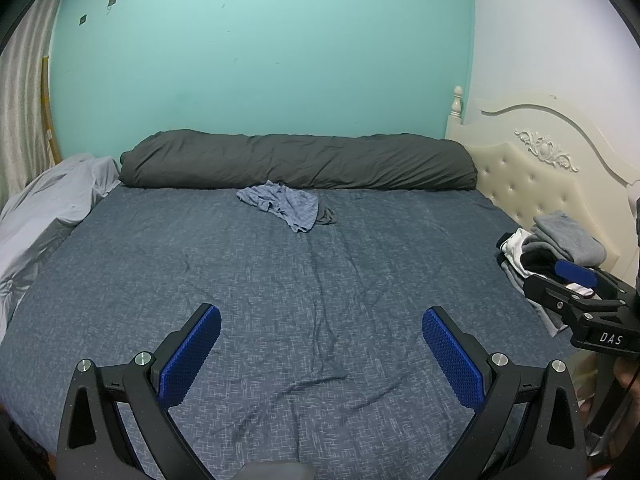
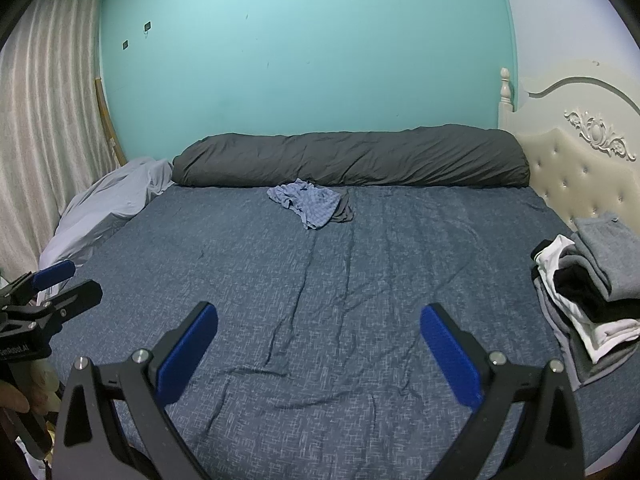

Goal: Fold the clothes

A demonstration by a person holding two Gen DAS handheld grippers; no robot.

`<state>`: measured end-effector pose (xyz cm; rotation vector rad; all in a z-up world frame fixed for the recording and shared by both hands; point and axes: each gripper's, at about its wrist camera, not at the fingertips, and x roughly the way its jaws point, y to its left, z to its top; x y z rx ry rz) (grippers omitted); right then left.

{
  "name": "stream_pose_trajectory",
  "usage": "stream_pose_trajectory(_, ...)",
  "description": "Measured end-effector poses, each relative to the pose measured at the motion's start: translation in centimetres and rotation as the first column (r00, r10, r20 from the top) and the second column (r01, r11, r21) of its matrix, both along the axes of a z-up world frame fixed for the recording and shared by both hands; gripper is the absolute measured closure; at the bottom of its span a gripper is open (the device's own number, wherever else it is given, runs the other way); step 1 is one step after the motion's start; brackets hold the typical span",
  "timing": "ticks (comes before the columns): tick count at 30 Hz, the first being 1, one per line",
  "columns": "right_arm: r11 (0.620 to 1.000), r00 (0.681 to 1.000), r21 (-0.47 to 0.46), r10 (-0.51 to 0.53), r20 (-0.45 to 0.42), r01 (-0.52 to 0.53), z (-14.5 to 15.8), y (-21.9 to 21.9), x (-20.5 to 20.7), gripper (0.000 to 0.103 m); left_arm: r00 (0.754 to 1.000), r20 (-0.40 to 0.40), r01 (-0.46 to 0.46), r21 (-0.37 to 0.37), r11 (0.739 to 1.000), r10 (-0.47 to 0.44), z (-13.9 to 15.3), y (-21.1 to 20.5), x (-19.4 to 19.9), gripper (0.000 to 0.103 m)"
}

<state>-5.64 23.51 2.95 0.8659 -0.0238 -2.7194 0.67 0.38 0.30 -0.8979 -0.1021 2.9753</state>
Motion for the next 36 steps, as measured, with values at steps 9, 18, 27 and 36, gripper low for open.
stream_pose_trajectory(9, 1.000, 1.000, -0.001, 0.001, -0.002, -0.001, -0.49, 0.02, 0.01, 0.001, 1.000, -0.001, 0.003, 0.000, 1.000, -0.003, -0.15, 0.11, 0.11, 0.000)
stream_pose_trajectory(18, 1.000, 1.000, -0.002, -0.002, -0.005, 0.002, -0.86, 0.02, 0.24, 0.001, 1.000, 0.000, 0.002, 0.000, 1.000, -0.002, -0.10, 0.06, 0.00, 0.000)
stream_pose_trajectory(27, 1.000, 1.000, -0.003, -0.002, -0.004, 0.002, -0.82, 0.16, 0.19, 0.001, 1.000, 0.002, 0.006, 0.000, 1.000, -0.006, -0.21, 0.18, 0.00, 0.000)
stream_pose_trajectory(36, 1.000, 1.000, -0.002, -0.003, -0.008, 0.003, -0.83, 0.23, 0.34, 0.001, 1.000, -0.003, 0.006, -0.002, 1.000, -0.006, -0.16, 0.31, 0.09, 0.000)
